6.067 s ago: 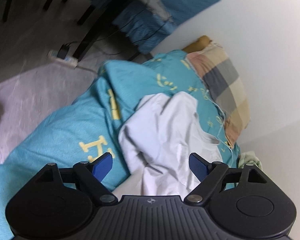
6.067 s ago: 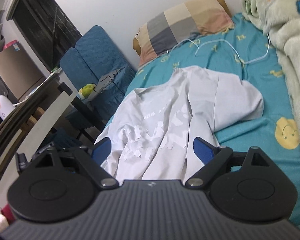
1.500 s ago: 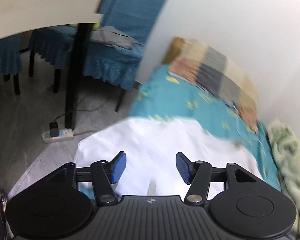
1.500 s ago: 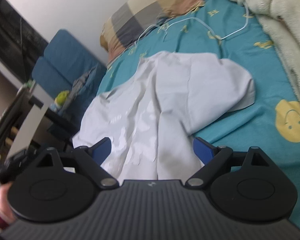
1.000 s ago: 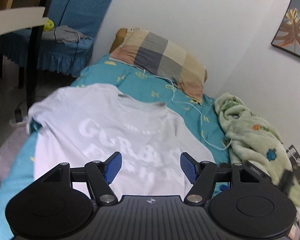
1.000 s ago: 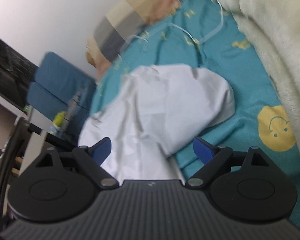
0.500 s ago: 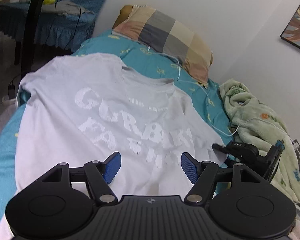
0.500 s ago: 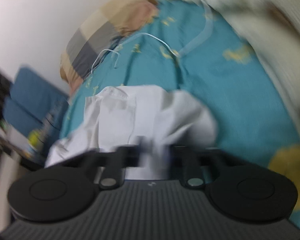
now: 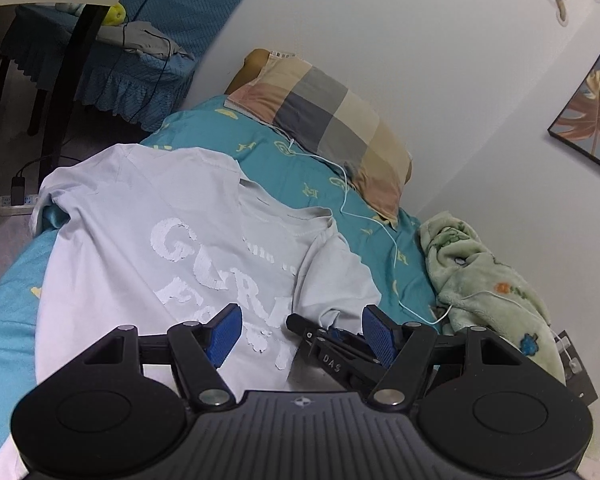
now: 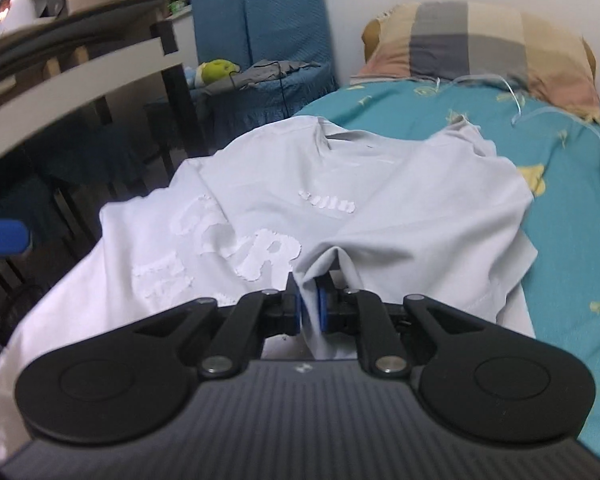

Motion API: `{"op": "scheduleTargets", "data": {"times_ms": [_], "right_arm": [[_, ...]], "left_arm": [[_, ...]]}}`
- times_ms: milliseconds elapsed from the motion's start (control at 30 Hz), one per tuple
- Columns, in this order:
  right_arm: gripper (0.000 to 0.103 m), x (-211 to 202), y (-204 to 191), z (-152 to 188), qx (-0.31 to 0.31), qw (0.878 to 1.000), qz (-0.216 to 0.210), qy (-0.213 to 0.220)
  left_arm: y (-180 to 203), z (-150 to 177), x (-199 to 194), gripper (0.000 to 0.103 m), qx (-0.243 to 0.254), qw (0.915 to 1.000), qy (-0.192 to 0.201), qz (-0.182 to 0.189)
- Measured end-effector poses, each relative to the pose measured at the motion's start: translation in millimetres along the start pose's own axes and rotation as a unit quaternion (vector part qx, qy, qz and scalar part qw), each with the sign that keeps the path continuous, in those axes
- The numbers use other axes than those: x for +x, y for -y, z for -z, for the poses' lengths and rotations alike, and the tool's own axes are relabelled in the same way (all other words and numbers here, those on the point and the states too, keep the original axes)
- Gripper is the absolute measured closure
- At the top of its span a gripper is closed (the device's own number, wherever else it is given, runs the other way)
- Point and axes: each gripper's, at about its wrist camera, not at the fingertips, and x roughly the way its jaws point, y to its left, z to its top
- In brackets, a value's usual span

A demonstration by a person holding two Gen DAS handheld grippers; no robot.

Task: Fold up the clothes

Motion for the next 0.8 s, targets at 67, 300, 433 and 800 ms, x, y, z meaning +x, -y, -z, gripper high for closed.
{"op": "scheduleTargets", "data": {"times_ms": [67, 300, 433, 800], "right_arm": [[0.067, -12.4, 4.9, -7.2, 0.029, 0.999, -0.019, 0.016], [0.033, -65.8, 37.5, -22.0, 0.178, 0.975, -0.093, 0.095], [0.033, -90.1, 80.0, -20.3, 0.278, 0.945, -0.107, 0.136], [0.05, -20.5, 154.9, 17.3, 0.404, 0.913, -0.003, 0.063]], "left_arm": [[-0.6, 0.2, -0.1, 0.034, -0.003, 1.0, -0.001, 0.0], [-0.3, 3.3, -0.9, 0.034, -0.008, 0.9999, -0.004, 0.008], [-1.3, 4.2, 0.8, 0.034, -0.014, 0.9998, -0.009, 0.009], [-5.4, 10.4, 11.5, 0.034, -0.032, 0.9992, -0.025, 0.009]]}}
